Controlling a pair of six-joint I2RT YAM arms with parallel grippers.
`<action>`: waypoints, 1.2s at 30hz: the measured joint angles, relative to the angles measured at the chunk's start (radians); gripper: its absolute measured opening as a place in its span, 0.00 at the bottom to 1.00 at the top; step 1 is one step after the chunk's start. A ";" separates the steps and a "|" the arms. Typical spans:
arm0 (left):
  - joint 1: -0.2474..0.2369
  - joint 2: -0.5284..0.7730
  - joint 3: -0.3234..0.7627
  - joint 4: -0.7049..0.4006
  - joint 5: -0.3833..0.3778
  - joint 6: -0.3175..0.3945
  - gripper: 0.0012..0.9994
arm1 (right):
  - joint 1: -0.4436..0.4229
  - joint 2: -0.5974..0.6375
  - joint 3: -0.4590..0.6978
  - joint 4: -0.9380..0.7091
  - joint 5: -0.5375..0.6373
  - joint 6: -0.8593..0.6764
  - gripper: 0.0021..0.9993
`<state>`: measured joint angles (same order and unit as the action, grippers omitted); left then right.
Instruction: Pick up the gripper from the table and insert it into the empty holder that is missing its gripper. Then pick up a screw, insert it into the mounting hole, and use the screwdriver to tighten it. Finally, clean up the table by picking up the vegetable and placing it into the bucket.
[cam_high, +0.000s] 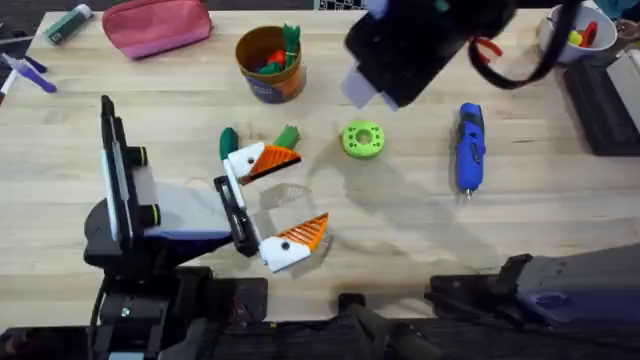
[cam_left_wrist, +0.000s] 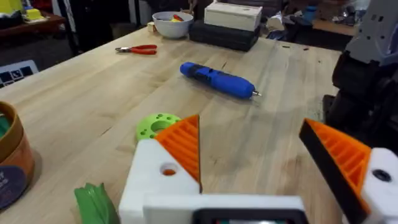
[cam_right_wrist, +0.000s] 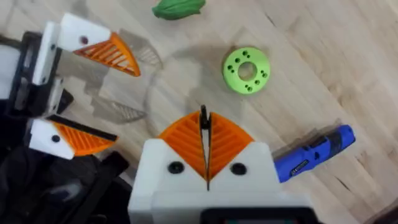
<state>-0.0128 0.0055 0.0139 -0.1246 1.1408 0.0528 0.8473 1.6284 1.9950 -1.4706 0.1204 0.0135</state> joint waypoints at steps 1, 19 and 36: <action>0.000 0.000 0.000 0.000 0.000 0.000 0.99 | 0.010 0.013 0.015 -0.010 0.000 -0.009 0.00; 0.000 0.000 0.000 0.000 0.000 0.000 0.99 | 0.242 0.166 0.202 -0.028 0.007 -0.204 0.00; 0.000 0.000 0.000 0.000 0.000 0.000 0.99 | 0.282 0.230 0.203 0.018 0.007 -0.298 0.00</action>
<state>-0.0128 0.0054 0.0139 -0.1246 1.1408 0.0528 1.1296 1.8581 2.1983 -1.4524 0.1272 -0.2841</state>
